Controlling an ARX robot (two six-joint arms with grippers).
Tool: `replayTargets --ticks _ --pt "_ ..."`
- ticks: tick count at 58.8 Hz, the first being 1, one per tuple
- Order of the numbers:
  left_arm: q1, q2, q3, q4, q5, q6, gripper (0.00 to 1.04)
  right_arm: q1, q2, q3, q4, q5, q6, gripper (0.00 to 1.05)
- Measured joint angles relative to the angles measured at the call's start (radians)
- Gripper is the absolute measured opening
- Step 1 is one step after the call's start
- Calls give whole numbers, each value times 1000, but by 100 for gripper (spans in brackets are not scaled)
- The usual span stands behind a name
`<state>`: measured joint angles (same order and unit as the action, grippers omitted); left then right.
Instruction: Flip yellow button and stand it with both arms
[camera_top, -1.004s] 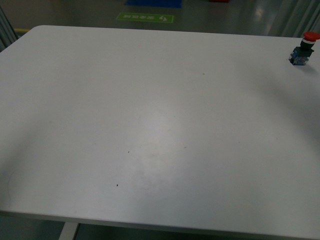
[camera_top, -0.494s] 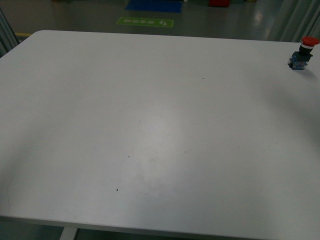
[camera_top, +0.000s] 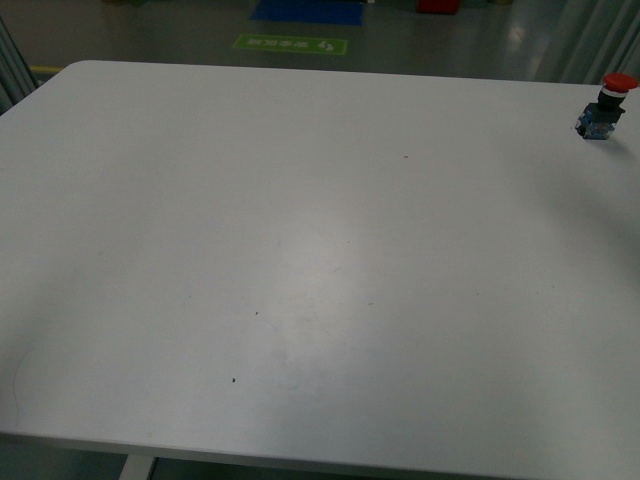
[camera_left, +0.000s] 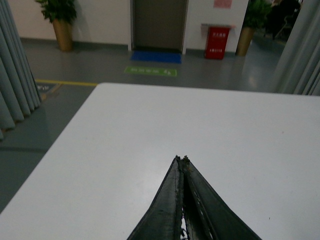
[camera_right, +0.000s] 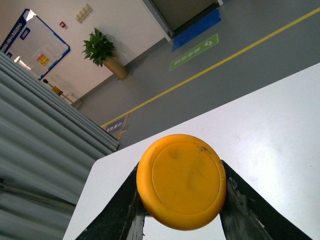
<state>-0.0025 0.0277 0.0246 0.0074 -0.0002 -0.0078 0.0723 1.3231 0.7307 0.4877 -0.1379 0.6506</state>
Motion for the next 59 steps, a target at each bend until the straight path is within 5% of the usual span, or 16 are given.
replayTargets --ticks 20,53,59 --pt "0 -24 0 -6 0 0 4 -18 4 -2 2 -9 -48 34" --pt "0 -24 0 -6 0 1 99 -18 244 98 111 191 -523 33" --pt "0 -24 0 -6 0 2 97 -32 283 117 107 212 -583 33"
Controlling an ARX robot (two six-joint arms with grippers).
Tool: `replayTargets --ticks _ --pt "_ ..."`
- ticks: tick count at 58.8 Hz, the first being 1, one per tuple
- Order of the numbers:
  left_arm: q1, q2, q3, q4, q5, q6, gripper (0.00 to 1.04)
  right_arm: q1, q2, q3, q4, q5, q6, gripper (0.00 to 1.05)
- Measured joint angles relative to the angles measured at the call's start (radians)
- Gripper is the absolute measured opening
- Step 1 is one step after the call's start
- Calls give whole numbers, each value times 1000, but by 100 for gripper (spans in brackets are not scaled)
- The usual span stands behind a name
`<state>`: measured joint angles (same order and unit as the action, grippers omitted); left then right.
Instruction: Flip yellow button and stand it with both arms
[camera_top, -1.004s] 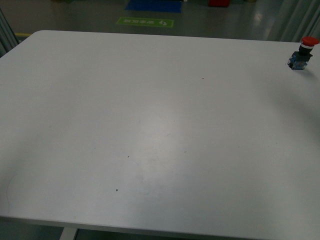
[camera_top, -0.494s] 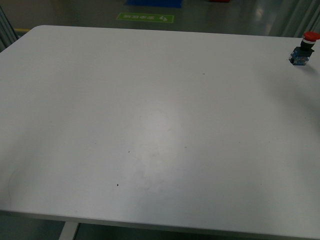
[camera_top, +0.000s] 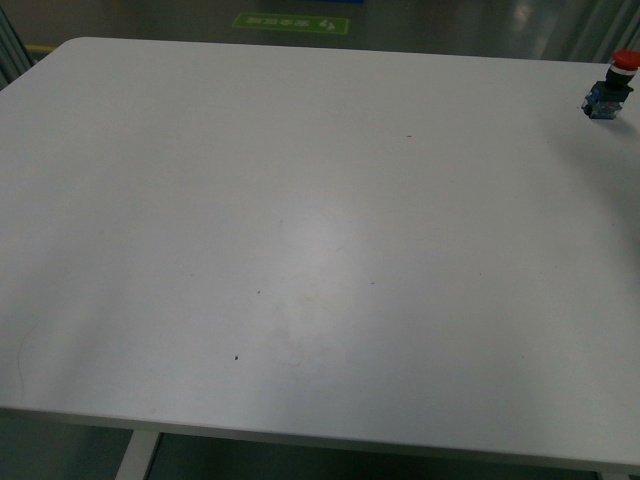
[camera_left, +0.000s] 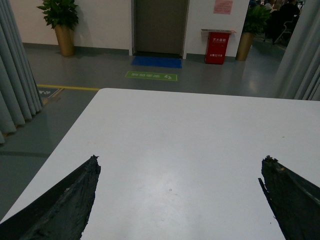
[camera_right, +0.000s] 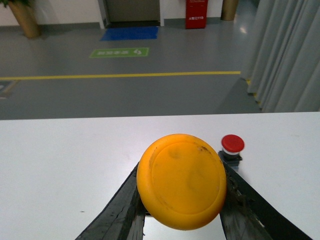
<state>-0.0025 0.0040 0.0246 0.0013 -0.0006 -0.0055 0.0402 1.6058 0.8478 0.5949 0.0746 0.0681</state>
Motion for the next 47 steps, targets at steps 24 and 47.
replayTargets --ticks 24,47 --pt "0 0 0 0 0 0 98 -60 131 6 25 68 -243 33" --pt "0 0 0 0 0 0 98 -70 230 67 17 93 -294 33"
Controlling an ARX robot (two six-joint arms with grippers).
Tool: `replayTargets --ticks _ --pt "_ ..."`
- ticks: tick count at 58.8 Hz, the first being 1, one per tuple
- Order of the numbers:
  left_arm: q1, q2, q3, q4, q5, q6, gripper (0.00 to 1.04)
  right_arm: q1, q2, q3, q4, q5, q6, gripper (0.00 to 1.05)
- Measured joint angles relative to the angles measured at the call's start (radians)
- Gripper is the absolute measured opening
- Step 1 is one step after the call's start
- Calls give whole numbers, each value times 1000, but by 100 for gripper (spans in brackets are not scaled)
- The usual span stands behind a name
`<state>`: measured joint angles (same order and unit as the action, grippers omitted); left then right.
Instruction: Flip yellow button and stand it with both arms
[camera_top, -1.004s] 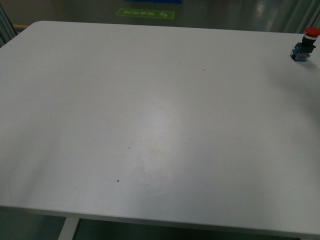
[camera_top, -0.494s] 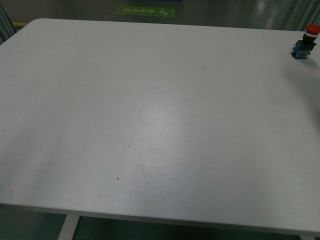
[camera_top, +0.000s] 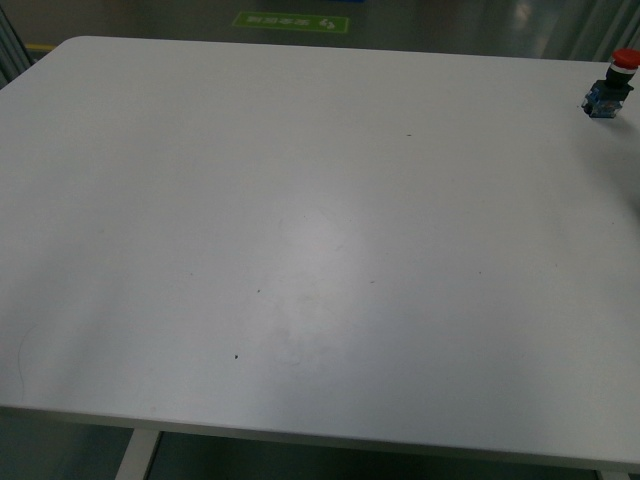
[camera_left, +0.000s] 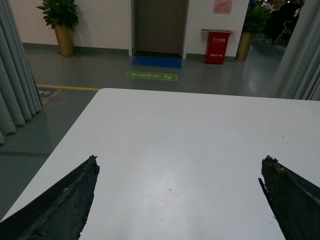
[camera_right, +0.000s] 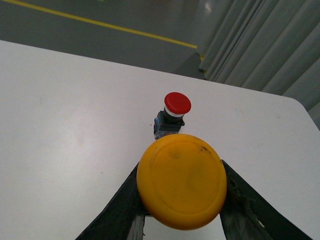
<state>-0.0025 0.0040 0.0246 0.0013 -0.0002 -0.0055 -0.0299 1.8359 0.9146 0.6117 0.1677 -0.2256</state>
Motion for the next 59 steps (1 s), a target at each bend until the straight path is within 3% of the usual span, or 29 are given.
replayTargets --ticks 59 --pt "0 0 0 0 0 0 98 -127 325 265 -52 -64 -85 33"
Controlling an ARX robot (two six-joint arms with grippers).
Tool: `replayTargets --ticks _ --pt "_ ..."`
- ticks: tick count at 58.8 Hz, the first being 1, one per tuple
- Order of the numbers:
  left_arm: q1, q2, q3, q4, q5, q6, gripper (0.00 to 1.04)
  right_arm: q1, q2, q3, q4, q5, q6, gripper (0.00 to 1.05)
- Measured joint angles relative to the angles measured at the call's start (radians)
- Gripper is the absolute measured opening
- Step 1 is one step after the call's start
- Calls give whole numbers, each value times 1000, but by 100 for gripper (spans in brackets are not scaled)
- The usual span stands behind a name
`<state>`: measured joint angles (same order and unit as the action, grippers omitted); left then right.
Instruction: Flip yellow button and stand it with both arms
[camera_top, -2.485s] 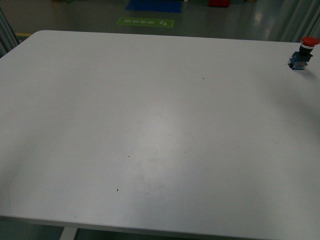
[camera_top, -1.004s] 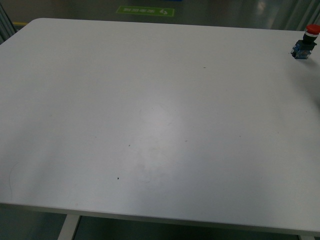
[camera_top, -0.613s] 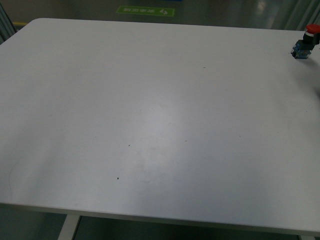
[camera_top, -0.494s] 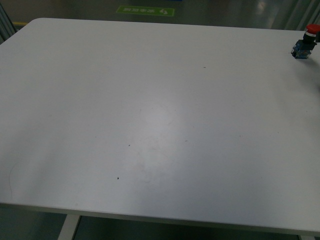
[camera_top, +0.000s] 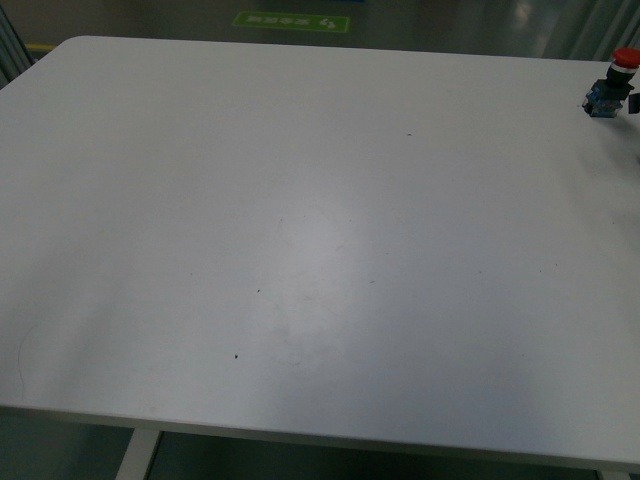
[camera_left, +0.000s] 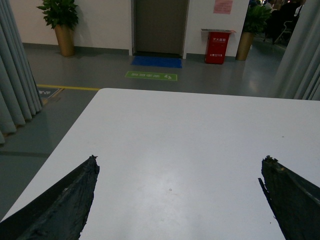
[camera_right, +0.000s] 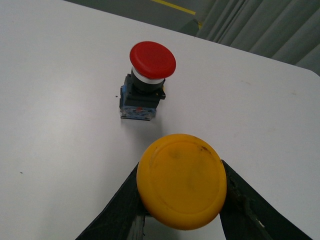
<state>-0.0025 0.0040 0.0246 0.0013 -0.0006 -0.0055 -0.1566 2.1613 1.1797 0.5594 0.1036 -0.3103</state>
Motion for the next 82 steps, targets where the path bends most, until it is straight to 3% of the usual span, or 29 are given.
replayTargets --ticks 66,82 --pt "0 0 0 0 0 0 98 -31 61 16 -50 -64 -30 33" --pt "0 0 0 0 0 0 98 -37 67 22 -84 -88 -21 73"
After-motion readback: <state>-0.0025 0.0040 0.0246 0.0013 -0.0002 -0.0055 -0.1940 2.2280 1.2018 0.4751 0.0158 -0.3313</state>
